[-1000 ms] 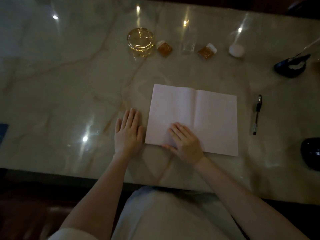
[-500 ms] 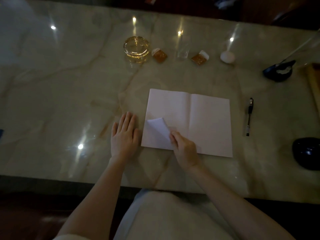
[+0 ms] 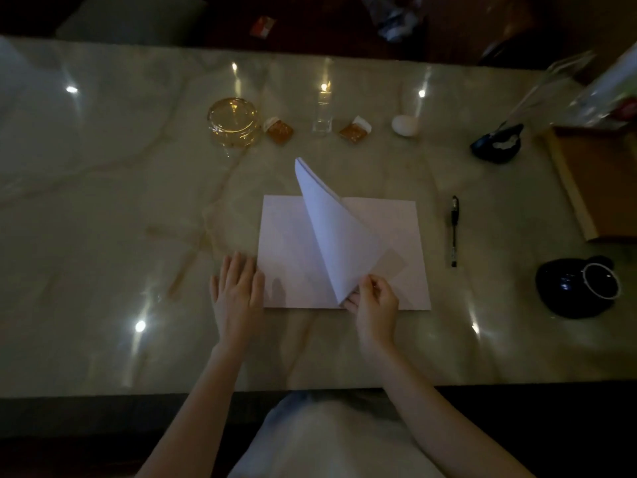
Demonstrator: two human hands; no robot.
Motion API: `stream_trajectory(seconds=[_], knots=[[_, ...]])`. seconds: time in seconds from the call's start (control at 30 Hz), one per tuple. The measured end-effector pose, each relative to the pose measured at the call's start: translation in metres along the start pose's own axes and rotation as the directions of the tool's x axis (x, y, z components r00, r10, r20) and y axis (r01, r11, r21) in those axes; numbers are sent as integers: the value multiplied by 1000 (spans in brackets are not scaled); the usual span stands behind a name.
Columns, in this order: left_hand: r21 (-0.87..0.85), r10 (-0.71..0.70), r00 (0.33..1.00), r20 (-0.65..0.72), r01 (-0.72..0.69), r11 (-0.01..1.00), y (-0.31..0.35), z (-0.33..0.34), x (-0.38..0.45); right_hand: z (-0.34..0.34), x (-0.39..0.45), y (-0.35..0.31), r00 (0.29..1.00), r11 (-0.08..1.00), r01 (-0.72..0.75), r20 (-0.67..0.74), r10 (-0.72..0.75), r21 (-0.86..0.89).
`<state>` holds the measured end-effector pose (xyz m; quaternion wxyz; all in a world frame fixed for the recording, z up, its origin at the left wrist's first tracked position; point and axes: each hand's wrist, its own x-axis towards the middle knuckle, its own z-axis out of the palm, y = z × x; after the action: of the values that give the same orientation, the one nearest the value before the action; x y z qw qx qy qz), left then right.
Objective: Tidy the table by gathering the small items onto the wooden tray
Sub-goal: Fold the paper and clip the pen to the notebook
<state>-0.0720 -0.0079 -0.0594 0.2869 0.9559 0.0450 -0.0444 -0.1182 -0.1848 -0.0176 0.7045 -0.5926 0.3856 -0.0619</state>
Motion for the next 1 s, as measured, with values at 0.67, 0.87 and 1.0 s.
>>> stream_trajectory(seconds=[0.67,0.87,1.0], knots=[[-245,20,996,-82,-39,969,51,-25,-3,-68,13,6,931,896,-327,-58,359,301],[-91,312,939,-142,-326,941,73,-36,-6,-95,29,-5,884,865,-457,-6,468,208],[-62,411,907,-88,-417,907,100,-37,-12,-119,40,-12,879,855,-439,-62,472,276]])
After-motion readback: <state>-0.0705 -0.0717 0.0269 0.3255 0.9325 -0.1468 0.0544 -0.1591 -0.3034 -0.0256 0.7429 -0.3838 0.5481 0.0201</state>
